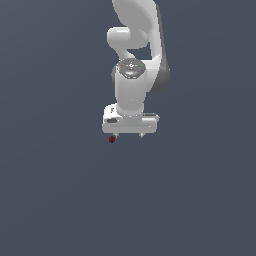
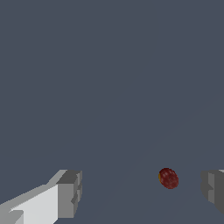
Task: Pick up the object and move it to a goal position.
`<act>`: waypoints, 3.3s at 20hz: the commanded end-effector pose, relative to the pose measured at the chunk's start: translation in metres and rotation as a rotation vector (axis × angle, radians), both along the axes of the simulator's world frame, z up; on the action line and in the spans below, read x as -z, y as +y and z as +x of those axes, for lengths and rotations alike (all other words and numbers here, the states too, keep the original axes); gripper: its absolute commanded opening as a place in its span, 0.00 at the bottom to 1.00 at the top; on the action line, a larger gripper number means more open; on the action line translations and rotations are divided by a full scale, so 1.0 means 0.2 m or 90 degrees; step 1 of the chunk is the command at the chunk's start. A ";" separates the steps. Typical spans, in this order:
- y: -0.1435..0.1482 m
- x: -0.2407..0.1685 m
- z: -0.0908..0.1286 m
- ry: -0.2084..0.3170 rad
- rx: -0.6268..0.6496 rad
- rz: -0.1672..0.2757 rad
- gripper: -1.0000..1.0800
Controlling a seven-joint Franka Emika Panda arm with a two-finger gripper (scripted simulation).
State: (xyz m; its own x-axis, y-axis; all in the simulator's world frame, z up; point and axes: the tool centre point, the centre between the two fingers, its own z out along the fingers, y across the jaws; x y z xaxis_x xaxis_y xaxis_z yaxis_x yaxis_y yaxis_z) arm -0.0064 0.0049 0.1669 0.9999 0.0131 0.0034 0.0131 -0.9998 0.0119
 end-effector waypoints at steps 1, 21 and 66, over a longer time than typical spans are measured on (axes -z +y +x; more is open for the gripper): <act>0.00 0.00 0.00 0.000 0.000 0.000 0.96; -0.13 -0.02 -0.03 0.002 -0.013 -0.014 0.96; -0.45 0.47 -0.37 0.007 -0.608 0.004 0.96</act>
State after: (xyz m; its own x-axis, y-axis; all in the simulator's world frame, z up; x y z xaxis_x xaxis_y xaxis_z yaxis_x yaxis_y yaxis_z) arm -0.0786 -0.0832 0.0754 0.5871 0.8095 -0.0054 0.8095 -0.5871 0.0020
